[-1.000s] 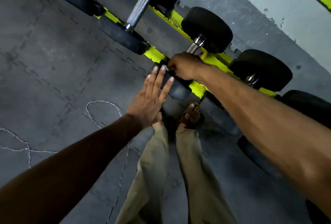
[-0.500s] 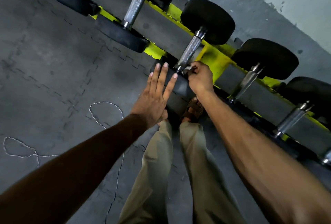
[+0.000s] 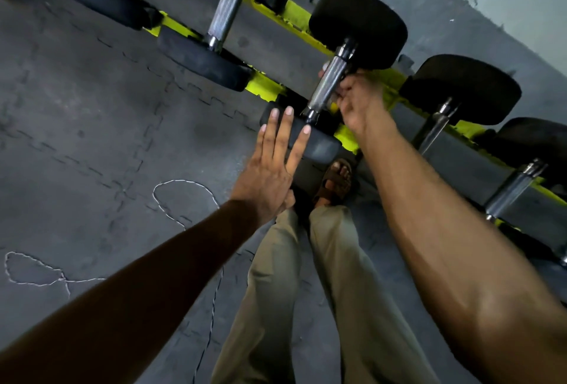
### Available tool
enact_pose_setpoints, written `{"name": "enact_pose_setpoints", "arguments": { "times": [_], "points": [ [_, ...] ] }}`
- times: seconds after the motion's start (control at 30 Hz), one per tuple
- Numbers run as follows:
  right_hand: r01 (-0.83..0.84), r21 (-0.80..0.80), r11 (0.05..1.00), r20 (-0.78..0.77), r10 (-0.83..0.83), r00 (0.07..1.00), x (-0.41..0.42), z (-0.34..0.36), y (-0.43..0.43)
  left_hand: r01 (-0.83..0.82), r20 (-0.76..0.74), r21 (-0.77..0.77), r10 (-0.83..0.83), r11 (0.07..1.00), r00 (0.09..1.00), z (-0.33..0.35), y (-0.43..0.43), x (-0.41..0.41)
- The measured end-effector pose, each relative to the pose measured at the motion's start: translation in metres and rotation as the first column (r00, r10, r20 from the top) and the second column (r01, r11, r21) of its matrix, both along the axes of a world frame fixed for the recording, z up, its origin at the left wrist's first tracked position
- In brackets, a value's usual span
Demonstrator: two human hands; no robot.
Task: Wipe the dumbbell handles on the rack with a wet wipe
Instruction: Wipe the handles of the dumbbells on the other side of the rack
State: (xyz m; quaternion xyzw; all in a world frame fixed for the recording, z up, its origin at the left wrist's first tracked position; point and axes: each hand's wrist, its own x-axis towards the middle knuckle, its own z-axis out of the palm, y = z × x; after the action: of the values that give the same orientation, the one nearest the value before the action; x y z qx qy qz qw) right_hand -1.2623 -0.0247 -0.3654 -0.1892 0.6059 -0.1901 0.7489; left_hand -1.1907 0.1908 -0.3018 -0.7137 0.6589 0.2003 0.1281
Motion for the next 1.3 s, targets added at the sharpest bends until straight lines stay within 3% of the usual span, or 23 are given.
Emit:
{"name": "enact_pose_setpoints", "arguments": {
  "times": [0.07,0.13,0.23,0.37,0.6,0.8,0.87,1.03,1.2,1.23,1.27,1.3],
  "points": [
    [-0.100,-0.077,0.992,-0.146,0.088,0.985,-0.014,0.002,0.008,0.001,0.001,0.002,-0.001,1.000,1.000,0.000,-0.002,0.002],
    [-0.172,-0.133,0.976,-0.200,0.143,0.969,-0.025,0.003,0.017,0.004,-0.001,0.004,-0.004,1.000,1.000,0.001,-0.004,0.003],
    [-0.137,-0.163,0.977,-0.226,0.099,0.969,-0.027,0.000,0.023,0.003,0.010,0.006,-0.003,1.000,1.000,0.002,-0.004,0.001],
    [0.115,-0.077,0.990,-0.157,-0.126,0.980,-0.009,-0.013,-0.003,0.006,0.010,0.002,-0.006,1.000,1.000,0.001,-0.004,0.001],
    [0.008,0.086,0.996,-0.038,-0.005,0.999,0.001,-0.012,0.021,0.009,0.023,0.017,-0.009,1.000,1.000,0.001,-0.002,0.001],
    [0.199,0.189,0.962,0.022,-0.207,0.978,0.013,-0.008,-0.014,0.017,0.045,0.004,-0.017,1.000,0.999,-0.003,-0.005,0.001],
    [0.135,0.109,0.985,-0.056,-0.129,0.990,0.015,-0.009,-0.015,0.004,0.036,0.012,-0.005,1.000,0.999,-0.004,-0.005,0.001],
    [-0.298,-0.040,0.954,-0.241,0.280,0.929,-0.020,0.002,0.028,0.006,0.059,0.012,-0.006,1.000,0.998,-0.003,-0.001,-0.001],
    [-0.242,-0.232,0.942,-0.240,0.186,0.953,-0.036,-0.002,0.049,-0.023,0.042,0.000,0.023,1.000,0.999,-0.005,-0.005,-0.001],
    [-0.295,-0.326,0.898,-0.295,0.200,0.934,-0.034,-0.003,0.051,-0.023,0.033,0.001,0.023,1.000,0.999,-0.006,-0.005,-0.001],
    [-0.409,-0.445,0.797,-0.380,0.246,0.892,-0.031,-0.003,0.054,-0.022,0.030,0.004,0.022,1.000,0.999,-0.006,-0.004,-0.001],
    [-0.560,-0.535,0.632,-0.502,0.295,0.813,-0.027,0.002,0.056,-0.020,0.033,0.008,0.020,1.000,0.999,-0.005,-0.003,-0.001]
  ]
}}
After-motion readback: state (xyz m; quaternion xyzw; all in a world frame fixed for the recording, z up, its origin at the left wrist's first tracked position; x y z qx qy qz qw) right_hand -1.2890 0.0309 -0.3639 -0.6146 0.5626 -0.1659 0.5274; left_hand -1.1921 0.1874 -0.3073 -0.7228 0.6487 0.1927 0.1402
